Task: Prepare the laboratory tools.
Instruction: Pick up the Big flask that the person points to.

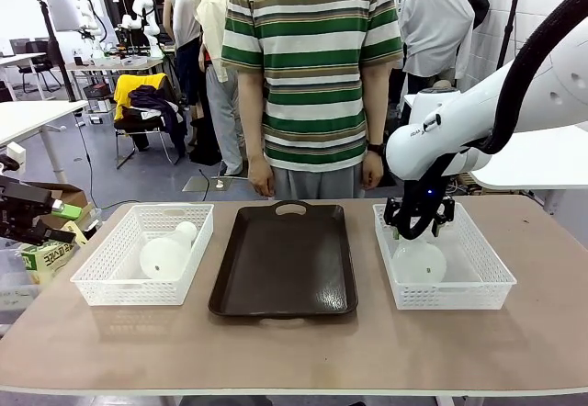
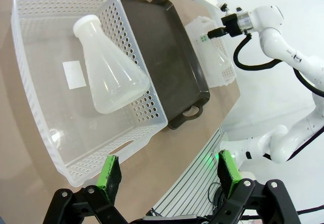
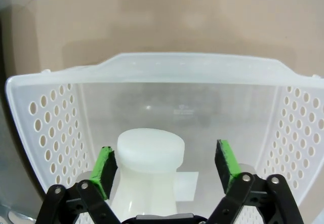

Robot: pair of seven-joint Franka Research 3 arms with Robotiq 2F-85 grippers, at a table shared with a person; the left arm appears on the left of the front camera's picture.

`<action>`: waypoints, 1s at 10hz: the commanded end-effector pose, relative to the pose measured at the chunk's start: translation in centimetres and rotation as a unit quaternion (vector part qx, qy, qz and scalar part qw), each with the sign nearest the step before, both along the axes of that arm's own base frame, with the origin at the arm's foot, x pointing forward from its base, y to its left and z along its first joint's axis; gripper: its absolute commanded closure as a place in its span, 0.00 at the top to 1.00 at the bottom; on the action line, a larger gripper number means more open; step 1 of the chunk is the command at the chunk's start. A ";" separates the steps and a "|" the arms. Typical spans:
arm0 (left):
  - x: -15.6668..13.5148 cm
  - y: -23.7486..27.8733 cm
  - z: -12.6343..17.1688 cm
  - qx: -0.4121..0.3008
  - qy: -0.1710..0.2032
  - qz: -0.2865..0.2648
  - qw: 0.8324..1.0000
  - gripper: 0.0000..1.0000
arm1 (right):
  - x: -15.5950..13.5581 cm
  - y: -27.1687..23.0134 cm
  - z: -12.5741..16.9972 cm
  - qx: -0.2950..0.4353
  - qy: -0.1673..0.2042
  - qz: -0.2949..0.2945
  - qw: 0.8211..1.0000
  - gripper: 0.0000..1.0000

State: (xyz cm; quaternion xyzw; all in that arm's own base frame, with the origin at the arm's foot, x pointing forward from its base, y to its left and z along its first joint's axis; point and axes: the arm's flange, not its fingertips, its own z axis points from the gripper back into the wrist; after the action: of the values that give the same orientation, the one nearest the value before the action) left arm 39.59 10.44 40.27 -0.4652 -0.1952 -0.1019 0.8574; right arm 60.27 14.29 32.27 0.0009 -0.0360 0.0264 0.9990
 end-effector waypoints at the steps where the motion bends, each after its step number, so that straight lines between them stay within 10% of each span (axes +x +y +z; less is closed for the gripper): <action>1: -0.1 0.1 0.1 -0.003 -0.003 0.001 1.000 1.00 | 0.4 0.9 -0.1 -0.017 -0.015 -0.001 1.000 0.70; 5: -0.1 0.1 0.1 -0.003 -0.003 0.001 1.000 1.00 | 0.0 1.0 -0.8 -0.029 0.001 -0.011 1.000 0.00; 10: -0.1 0.1 0.1 -0.003 -0.003 0.001 1.000 1.00 | -0.1 0.6 -0.9 -0.032 0.002 -0.015 0.999 0.00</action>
State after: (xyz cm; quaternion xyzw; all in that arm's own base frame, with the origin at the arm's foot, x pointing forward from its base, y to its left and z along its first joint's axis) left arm 39.59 10.44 40.26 -0.4652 -0.1952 -0.1018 0.8574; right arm 60.09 14.90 32.20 -0.0130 -0.0379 0.0213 0.9990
